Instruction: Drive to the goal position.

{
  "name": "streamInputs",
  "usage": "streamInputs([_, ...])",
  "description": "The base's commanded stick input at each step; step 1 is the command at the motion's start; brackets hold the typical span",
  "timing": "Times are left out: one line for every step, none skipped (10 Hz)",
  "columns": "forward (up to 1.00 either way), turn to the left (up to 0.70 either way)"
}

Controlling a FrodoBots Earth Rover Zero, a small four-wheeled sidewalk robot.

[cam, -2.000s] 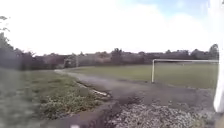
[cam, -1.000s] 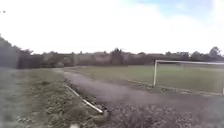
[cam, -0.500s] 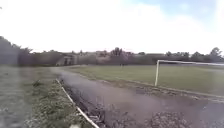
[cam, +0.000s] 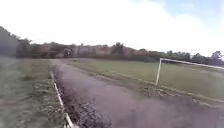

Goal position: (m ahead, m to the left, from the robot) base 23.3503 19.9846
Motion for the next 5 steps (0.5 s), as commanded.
streamInputs([0.70, 0.35])
streamInputs([0.70, 0.35])
streamInputs([0.70, 0.35])
streamInputs([0.70, 0.35])
streamInputs([0.70, 0.35])
